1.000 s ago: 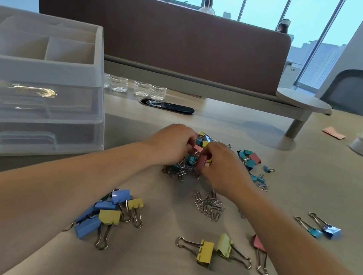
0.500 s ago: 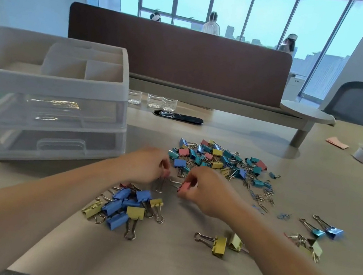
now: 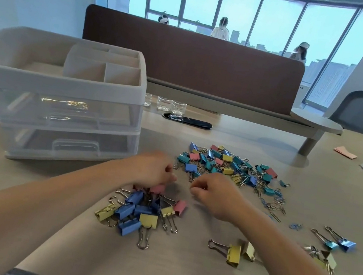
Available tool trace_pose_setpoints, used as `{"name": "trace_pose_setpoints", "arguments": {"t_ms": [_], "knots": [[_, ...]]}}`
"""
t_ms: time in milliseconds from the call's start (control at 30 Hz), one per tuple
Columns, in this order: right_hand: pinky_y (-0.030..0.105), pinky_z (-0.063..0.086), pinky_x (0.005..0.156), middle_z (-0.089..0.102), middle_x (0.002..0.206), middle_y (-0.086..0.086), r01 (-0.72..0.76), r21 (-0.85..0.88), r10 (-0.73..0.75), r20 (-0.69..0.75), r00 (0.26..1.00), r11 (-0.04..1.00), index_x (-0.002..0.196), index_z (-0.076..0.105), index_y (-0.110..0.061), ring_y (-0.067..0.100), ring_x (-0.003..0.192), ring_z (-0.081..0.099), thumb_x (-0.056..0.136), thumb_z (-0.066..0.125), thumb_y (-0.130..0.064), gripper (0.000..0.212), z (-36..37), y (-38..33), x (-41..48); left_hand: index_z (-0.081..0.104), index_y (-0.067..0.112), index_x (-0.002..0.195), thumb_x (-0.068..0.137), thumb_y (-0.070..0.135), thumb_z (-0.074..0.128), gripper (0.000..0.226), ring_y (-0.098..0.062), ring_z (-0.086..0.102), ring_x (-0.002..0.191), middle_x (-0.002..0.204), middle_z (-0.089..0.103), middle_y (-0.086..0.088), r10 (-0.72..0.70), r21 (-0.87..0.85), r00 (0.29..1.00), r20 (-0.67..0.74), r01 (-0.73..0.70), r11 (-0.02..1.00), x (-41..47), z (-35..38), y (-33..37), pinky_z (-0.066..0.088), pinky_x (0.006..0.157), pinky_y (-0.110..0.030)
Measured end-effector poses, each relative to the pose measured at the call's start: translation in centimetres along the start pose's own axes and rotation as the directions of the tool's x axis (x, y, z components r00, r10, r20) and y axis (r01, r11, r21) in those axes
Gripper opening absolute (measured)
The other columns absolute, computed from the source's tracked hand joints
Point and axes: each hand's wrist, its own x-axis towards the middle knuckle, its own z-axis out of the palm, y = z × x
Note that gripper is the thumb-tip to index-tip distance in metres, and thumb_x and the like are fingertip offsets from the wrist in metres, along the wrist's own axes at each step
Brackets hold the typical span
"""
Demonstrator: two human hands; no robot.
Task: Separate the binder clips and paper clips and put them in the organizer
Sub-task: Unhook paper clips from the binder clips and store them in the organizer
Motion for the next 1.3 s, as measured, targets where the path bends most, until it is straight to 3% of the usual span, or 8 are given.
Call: {"name": "trace_pose_setpoints", "arguments": {"t_ms": [167, 267, 433, 667, 800, 933, 1067, 1300], "knots": [[0.033, 0.056, 0.081, 0.067, 0.095, -0.004, -0.121, -0.151, 0.097, -0.157, 0.983, 0.981, 0.101, 0.069, -0.021, 0.011, 0.082, 0.062, 0.096, 0.058, -0.03, 0.016, -1.1, 2.1, 2.7, 0.065, 0.016, 0.118, 0.097, 0.021, 0.055, 0.024, -0.019, 0.058, 0.102, 0.116, 0.063, -0.003, 0.066, 0.023, 0.984, -0.166, -0.063, 0.998, 3.2, -0.6, 0.8, 0.047, 0.088, -0.031], [0.037, 0.057, 0.078, 0.066, 0.097, 0.0, -0.125, -0.208, 0.084, -0.195, 0.977, 0.97, 0.098, 0.07, -0.018, 0.018, 0.083, 0.063, 0.095, 0.059, -0.031, 0.017, -1.0, 2.2, 4.0, 0.065, 0.017, 0.123, 0.091, 0.012, 0.059, 0.032, -0.026, 0.057, 0.111, 0.122, 0.061, -0.008, 0.132, 0.074, 0.973, -0.191, -0.12, 0.99, 5.8, -0.4, 1.1, 0.045, 0.089, -0.033], [0.034, 0.056, 0.069, 0.064, 0.088, 0.004, -0.132, -0.32, 0.089, -0.144, 0.985, 0.938, 0.086, 0.066, -0.011, 0.022, 0.076, 0.063, 0.092, 0.058, -0.025, 0.018, -0.6, 2.0, 5.9, 0.069, 0.012, 0.106, 0.087, 0.01, 0.058, 0.022, -0.03, 0.059, 0.087, 0.098, 0.064, -0.014, 0.208, 0.239, 0.968, -0.138, -0.171, 0.956, 7.9, 0.5, 1.5, 0.042, 0.065, -0.033], [0.029, 0.043, 0.059, 0.059, 0.08, 0.003, -0.144, -0.288, 0.119, -0.101, 0.988, 0.947, 0.081, 0.058, -0.014, 0.02, 0.072, 0.059, 0.09, 0.059, -0.02, 0.011, -0.5, 2.4, 6.9, 0.064, 0.01, 0.105, 0.087, 0.01, 0.058, 0.019, -0.027, 0.059, 0.083, 0.093, 0.062, -0.012, 0.237, 0.262, 0.961, -0.144, -0.194, 0.946, 8.6, 1.3, 1.4, 0.048, 0.07, -0.039], [0.028, 0.037, 0.05, 0.052, 0.069, 0.001, -0.126, -0.24, 0.099, -0.122, 0.988, 0.963, 0.065, 0.049, -0.017, 0.017, 0.061, 0.051, 0.089, 0.057, -0.019, 0.025, -0.5, 2.3, 6.8, 0.065, 0.013, 0.095, 0.087, 0.015, 0.057, 0.012, -0.026, 0.058, 0.079, 0.087, 0.061, -0.009, 0.239, 0.236, 0.951, -0.196, -0.191, 0.953, 8.4, 1.1, 1.1, 0.05, 0.069, -0.039], [0.033, 0.051, 0.066, 0.063, 0.078, 0.003, -0.097, -0.099, 0.081, -0.153, 0.985, 0.99, 0.079, 0.064, -0.012, 0.019, 0.072, 0.061, 0.09, 0.061, -0.023, 0.016, -1.0, 2.1, 6.4, 0.068, 0.014, 0.095, 0.085, 0.019, 0.058, 0.015, -0.025, 0.059, 0.083, 0.09, 0.064, -0.006, 0.204, 0.166, 0.948, -0.245, -0.167, 0.972, 7.6, 0.0, 0.4, 0.048, 0.071, -0.035], [0.029, 0.048, 0.072, 0.056, 0.083, -0.008, -0.021, -0.01, 0.019, -0.165, 0.986, 1.0, 0.087, 0.061, -0.02, 0.014, 0.08, 0.056, 0.091, 0.062, -0.024, 0.006, -1.7, 1.7, 5.2, 0.067, 0.018, 0.113, 0.09, 0.022, 0.058, 0.026, -0.02, 0.057, 0.09, 0.105, 0.066, -0.004, 0.152, 0.089, 0.959, -0.24, -0.134, 0.987, 5.8, -1.1, -0.4, 0.048, 0.079, -0.033], [0.029, 0.051, 0.083, 0.054, 0.095, -0.013, 0.077, -0.08, -0.073, 0.054, 0.996, 0.994, 0.097, 0.058, -0.029, 0.006, 0.087, 0.053, 0.091, 0.063, -0.037, 0.011, -0.5, 0.2, 2.1, 0.064, 0.026, 0.117, 0.091, 0.023, 0.061, 0.026, -0.014, 0.053, 0.086, 0.101, 0.06, 0.003, 0.107, 0.11, 0.99, -0.094, -0.096, 0.989, 3.2, -0.1, -1.6, 0.037, 0.069, -0.026]]}}
